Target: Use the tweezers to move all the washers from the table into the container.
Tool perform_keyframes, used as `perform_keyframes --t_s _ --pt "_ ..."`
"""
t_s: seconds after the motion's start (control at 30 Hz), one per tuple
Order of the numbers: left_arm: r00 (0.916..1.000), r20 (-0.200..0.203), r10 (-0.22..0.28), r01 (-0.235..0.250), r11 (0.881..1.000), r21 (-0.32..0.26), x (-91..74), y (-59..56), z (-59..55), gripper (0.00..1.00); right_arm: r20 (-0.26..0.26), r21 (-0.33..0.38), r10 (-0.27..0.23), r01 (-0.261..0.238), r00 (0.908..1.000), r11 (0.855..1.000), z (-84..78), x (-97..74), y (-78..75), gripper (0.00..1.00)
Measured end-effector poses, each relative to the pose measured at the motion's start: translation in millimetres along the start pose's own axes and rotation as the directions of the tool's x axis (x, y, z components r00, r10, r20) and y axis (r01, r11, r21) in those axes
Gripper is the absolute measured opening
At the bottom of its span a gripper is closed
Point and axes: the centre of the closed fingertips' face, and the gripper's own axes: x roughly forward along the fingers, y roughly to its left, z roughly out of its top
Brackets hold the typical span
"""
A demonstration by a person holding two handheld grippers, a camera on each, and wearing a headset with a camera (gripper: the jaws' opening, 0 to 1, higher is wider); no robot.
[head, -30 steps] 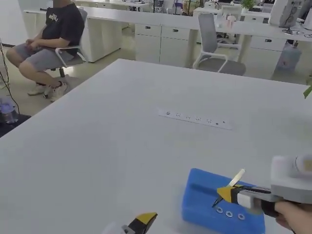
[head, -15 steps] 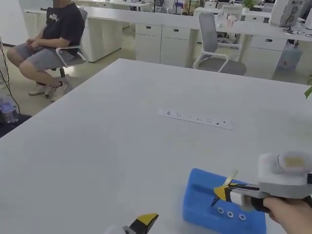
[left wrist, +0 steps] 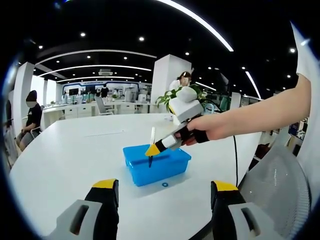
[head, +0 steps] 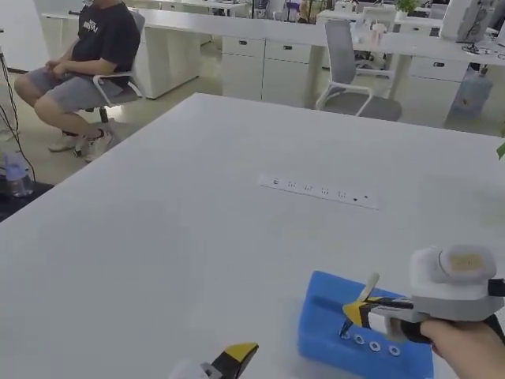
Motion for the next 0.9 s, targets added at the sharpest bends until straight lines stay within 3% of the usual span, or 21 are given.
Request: perform_keyframes --t_s 0.4,0.53,0.9 --pt "1.0 -0.003 0.0 0.0 1.0 0.001 0.6 0.6 -1.0 0.76 0.068 -0.004 0.009 -0.009 0.9977 1.0 6.8 -20.9 6.5 0.05" --pt "1.0 -0.004 -0.002 0.002 1.0 0.002 0.8 0.3 -1.1 0.76 0.099 0.01 0.012 -0.013 0.995 1.0 11.3 -32.4 14.9 0.05" --pt "0.9999 -0.01 -0.005 0.005 1.0 0.004 1.3 -1.4 -0.6 0.75 0.211 0.049 0.046 -0.058 0.9765 0.997 23.3 -65.6 44.2 0.05"
